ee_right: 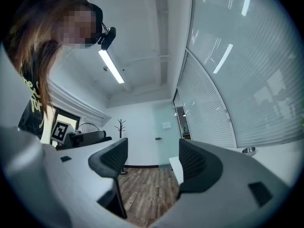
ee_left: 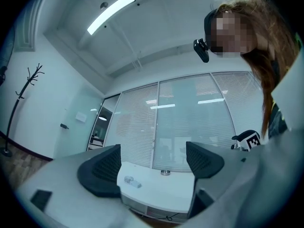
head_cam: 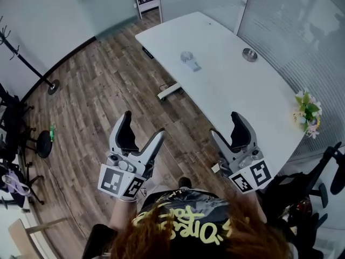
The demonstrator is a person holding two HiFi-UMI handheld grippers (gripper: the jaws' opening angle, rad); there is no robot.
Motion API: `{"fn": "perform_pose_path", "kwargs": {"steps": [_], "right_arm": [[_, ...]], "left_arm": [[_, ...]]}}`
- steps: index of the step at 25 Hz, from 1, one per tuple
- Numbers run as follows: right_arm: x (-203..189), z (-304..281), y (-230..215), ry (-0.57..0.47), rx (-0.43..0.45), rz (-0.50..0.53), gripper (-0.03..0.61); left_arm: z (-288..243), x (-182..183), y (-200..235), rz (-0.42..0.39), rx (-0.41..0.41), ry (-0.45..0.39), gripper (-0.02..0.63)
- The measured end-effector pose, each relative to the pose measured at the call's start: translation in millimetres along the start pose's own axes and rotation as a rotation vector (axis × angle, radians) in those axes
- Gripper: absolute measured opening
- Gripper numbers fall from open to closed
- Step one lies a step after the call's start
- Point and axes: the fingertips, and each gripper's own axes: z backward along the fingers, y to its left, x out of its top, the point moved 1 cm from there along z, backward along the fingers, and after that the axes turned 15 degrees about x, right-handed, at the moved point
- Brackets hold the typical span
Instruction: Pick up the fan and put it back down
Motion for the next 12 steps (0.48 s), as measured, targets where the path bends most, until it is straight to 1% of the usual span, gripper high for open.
{"fn": "perform_pose_path", "kwargs": {"steps": [5,12], "right_arm": [[2,-7,-2,-0.013,-0.006,0.001,0.318],[8,-18,-5,-0.02,-0.008,0.015,0.318]], "left_arm": [[-1,4,10,-0.005,0.021,-0.004,0.426],[-14,13,9,0.003,-0.006,-0.023,0.425]]}}
